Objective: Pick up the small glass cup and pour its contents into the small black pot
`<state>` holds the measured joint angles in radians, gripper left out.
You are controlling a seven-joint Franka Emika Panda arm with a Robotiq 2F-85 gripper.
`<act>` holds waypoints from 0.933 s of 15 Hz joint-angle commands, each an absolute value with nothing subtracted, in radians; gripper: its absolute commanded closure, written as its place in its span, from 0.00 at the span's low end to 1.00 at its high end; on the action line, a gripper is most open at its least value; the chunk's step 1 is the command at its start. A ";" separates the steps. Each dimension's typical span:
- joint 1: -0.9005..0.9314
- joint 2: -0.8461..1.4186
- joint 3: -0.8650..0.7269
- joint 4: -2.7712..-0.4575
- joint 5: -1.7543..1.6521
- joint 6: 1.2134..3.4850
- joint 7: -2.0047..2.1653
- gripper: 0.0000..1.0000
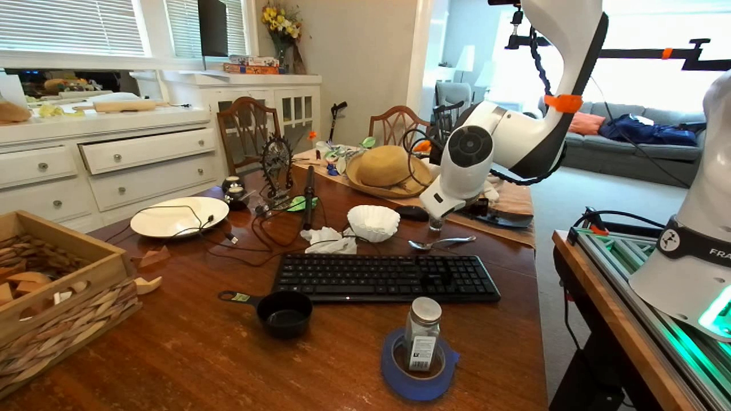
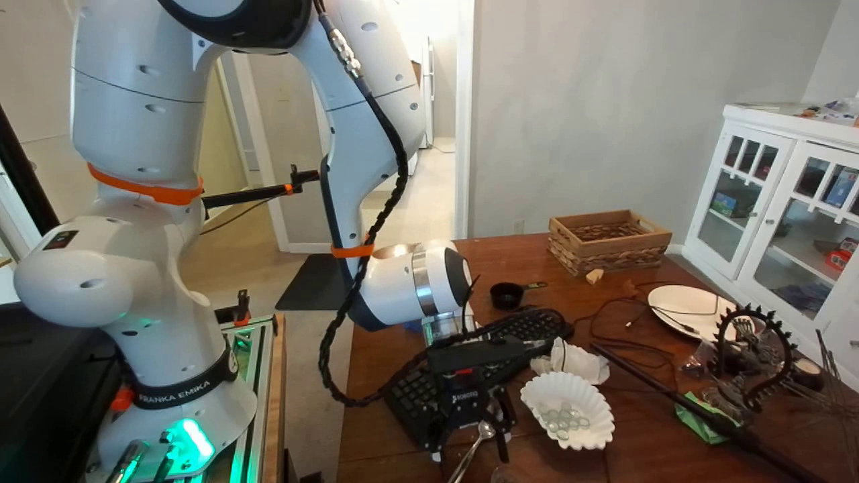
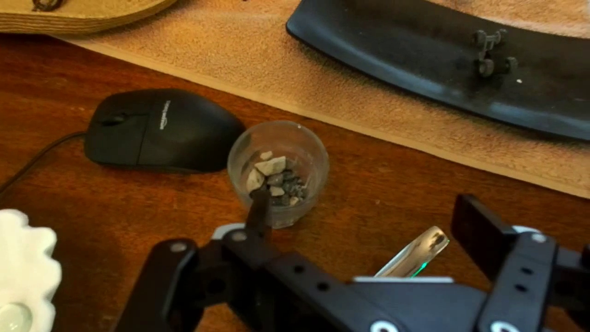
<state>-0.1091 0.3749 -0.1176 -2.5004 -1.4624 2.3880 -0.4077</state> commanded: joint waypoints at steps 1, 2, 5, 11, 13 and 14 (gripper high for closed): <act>-0.125 0.440 -0.107 -2.460 -1.498 2.350 -0.364 0.00; -0.127 0.451 -0.105 -2.450 -1.495 2.343 -0.365 0.00; -0.123 0.478 -0.095 -2.420 -1.491 2.329 -0.369 0.00; -0.112 0.484 -0.060 -2.405 -1.486 2.336 -0.378 0.00; -0.108 0.500 -0.056 -2.392 -1.494 2.323 -0.365 0.00; -0.103 0.514 -0.059 -2.382 -1.502 2.306 -0.352 0.00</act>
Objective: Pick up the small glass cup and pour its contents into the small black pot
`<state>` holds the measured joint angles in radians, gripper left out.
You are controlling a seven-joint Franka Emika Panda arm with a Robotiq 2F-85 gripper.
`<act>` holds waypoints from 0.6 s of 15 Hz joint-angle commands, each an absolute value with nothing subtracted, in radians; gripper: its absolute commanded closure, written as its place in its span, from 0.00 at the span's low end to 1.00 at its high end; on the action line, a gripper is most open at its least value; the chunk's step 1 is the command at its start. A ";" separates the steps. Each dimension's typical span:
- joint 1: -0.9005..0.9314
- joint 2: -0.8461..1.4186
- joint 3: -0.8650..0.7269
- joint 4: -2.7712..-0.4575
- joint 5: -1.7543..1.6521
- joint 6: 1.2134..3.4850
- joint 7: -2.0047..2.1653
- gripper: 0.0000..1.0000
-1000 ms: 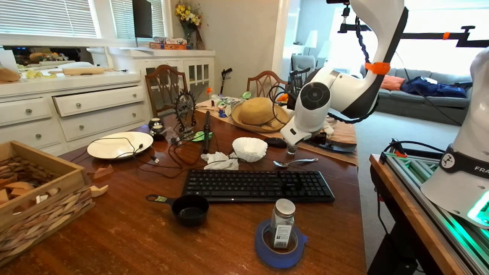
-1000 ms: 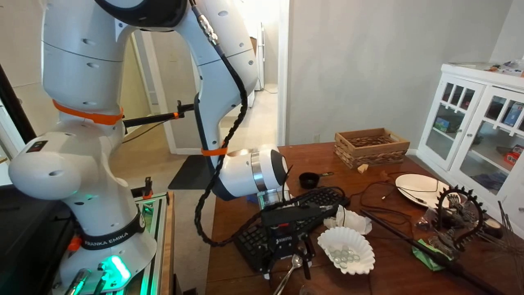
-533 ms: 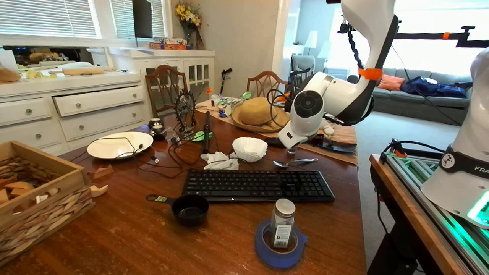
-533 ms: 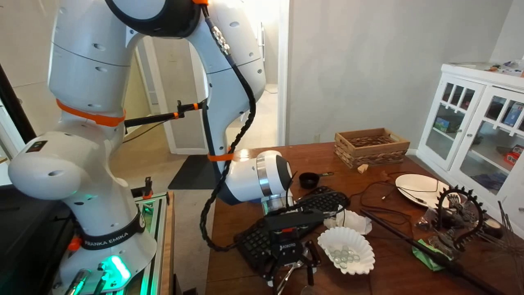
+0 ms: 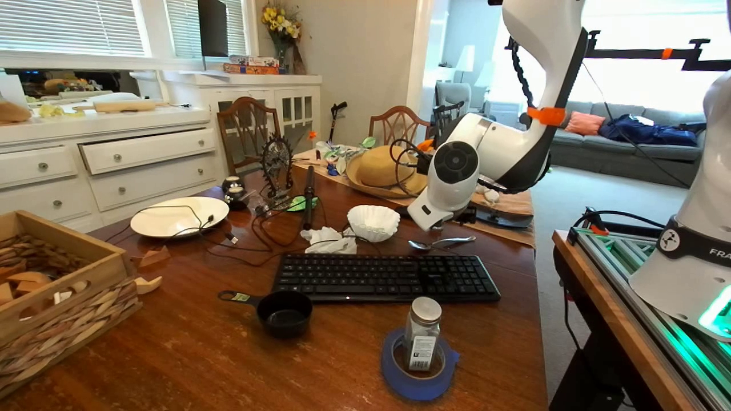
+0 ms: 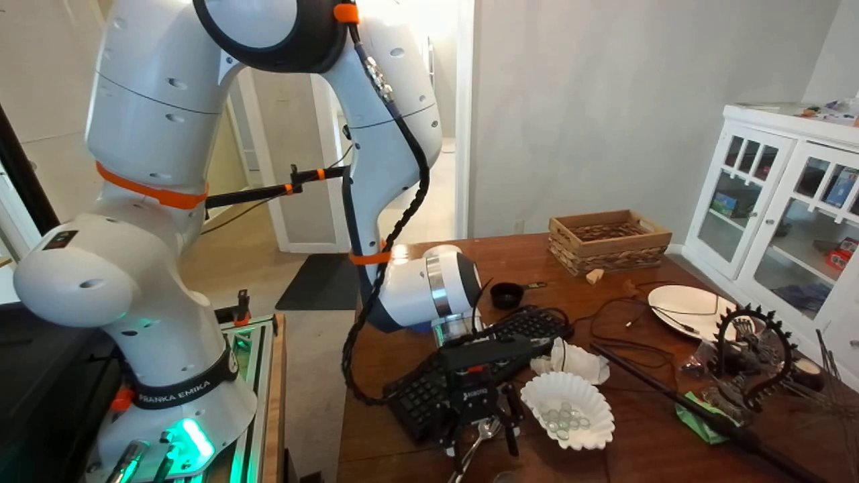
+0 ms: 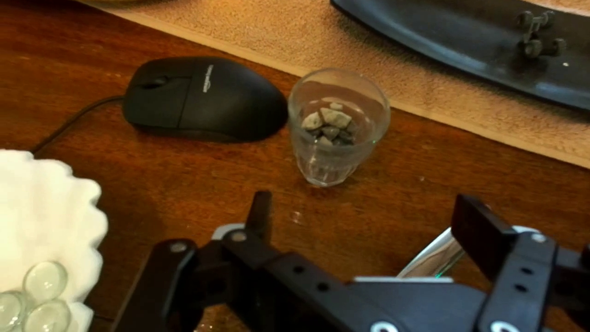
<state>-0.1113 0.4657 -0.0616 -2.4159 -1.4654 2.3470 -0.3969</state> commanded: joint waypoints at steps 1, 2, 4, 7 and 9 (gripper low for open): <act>-0.095 0.529 -0.064 -2.372 -1.519 2.280 -0.331 0.00; -0.089 0.541 -0.066 -2.365 -1.534 2.252 -0.313 0.00; -0.078 0.566 -0.063 -2.355 -1.572 2.192 -0.265 0.00; -0.062 0.597 -0.044 -2.360 -1.602 2.123 -0.213 0.00; -0.055 0.616 -0.030 -2.362 -1.607 2.094 -0.191 0.00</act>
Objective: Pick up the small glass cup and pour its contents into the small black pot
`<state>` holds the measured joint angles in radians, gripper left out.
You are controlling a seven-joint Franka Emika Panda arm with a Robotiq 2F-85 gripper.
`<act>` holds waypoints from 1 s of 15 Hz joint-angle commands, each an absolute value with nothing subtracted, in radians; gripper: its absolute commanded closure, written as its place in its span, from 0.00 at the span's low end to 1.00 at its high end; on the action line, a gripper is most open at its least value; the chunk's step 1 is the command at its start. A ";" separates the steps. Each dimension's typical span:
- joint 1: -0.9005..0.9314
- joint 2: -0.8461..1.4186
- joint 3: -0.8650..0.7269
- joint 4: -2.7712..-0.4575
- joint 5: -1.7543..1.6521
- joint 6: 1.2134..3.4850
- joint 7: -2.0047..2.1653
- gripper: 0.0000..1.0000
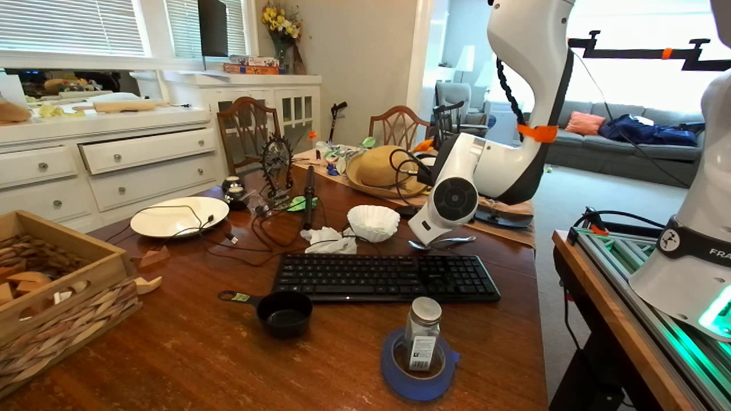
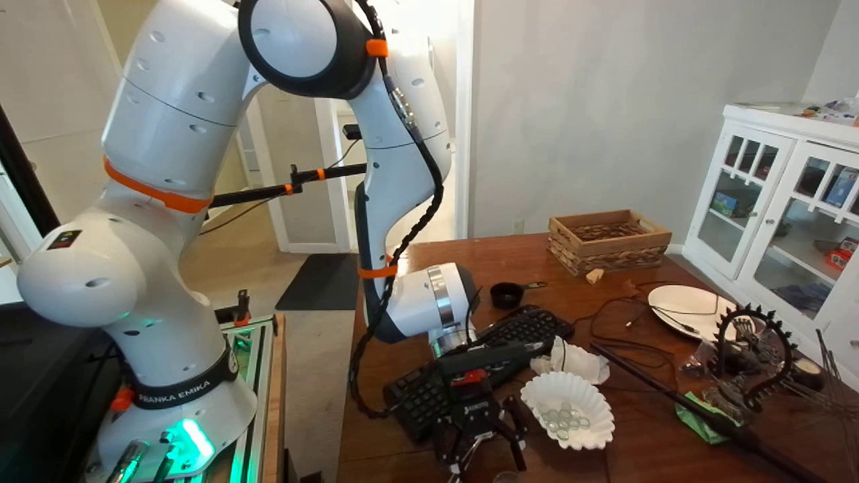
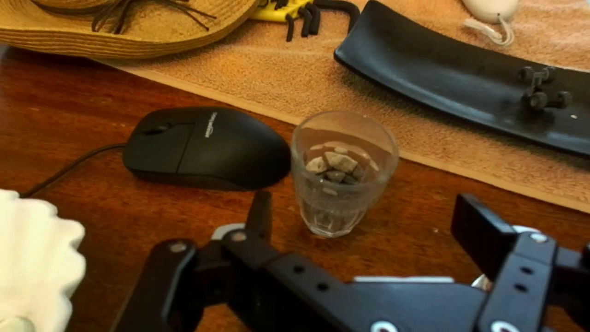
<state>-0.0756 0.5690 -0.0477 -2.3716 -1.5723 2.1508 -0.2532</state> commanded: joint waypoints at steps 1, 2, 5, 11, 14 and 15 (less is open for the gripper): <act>-0.051 0.627 -0.025 -2.361 -1.609 2.080 -0.182 0.00; -0.050 0.636 -0.021 -2.358 -1.608 2.067 -0.176 0.00; -0.057 0.656 -0.019 -2.348 -1.600 2.040 -0.164 0.00; -0.078 0.691 -0.025 -2.333 -1.590 2.017 -0.131 0.02; -0.083 0.696 -0.021 -2.321 -1.581 2.017 -0.104 0.01; -0.082 0.697 -0.019 -2.316 -1.578 2.015 -0.094 0.00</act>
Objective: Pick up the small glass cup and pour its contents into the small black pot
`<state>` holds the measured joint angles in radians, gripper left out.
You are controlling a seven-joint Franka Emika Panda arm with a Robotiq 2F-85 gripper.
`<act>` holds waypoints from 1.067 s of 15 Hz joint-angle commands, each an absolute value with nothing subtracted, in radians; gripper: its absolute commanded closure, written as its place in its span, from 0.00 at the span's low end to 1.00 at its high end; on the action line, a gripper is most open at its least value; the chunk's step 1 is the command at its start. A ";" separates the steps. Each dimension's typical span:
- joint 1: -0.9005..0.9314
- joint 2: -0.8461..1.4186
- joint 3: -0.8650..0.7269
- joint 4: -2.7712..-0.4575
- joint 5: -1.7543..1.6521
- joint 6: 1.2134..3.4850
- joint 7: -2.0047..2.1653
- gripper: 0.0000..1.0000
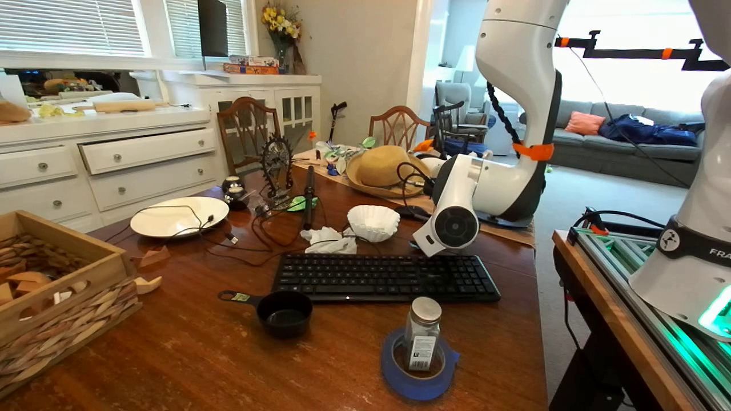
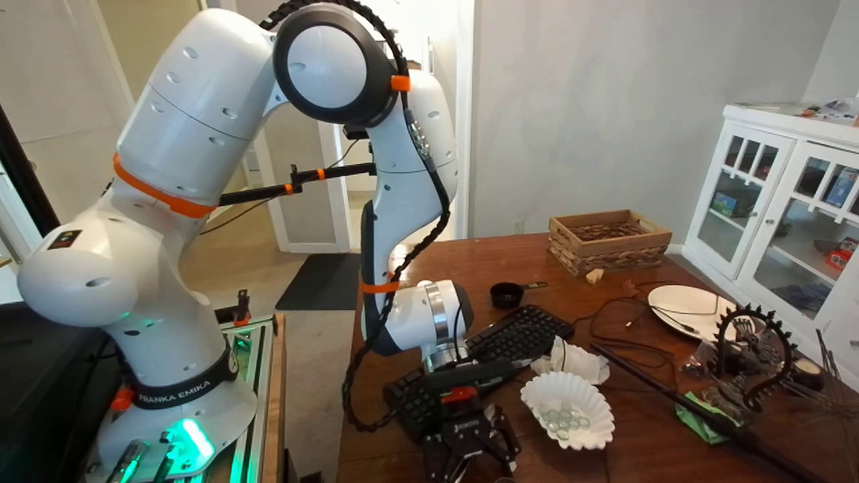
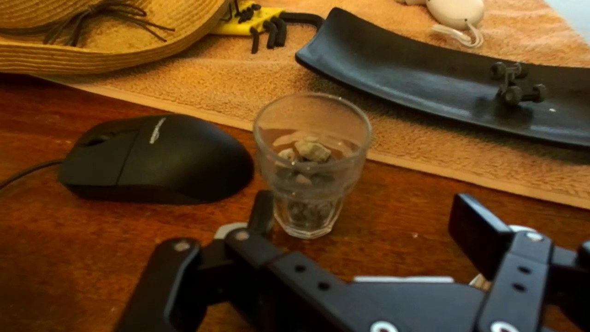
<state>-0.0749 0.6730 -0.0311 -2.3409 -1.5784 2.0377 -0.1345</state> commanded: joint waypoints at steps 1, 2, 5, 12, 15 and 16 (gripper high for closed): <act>-0.079 0.697 -0.017 -2.313 -1.577 2.014 -0.087 0.01; -0.075 0.698 -0.016 -2.308 -1.582 2.010 -0.079 0.00; -0.076 0.699 -0.011 -2.295 -1.592 2.023 -0.076 0.00; -0.106 0.716 -0.014 -2.282 -1.585 2.058 -0.113 0.06; -0.119 0.730 -0.013 -2.279 -1.577 2.065 -0.118 0.08; -0.125 0.733 -0.013 -2.276 -1.574 2.068 -0.120 0.10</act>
<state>-0.1000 0.7057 -0.0182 -2.2979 -1.5782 2.0430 -0.1035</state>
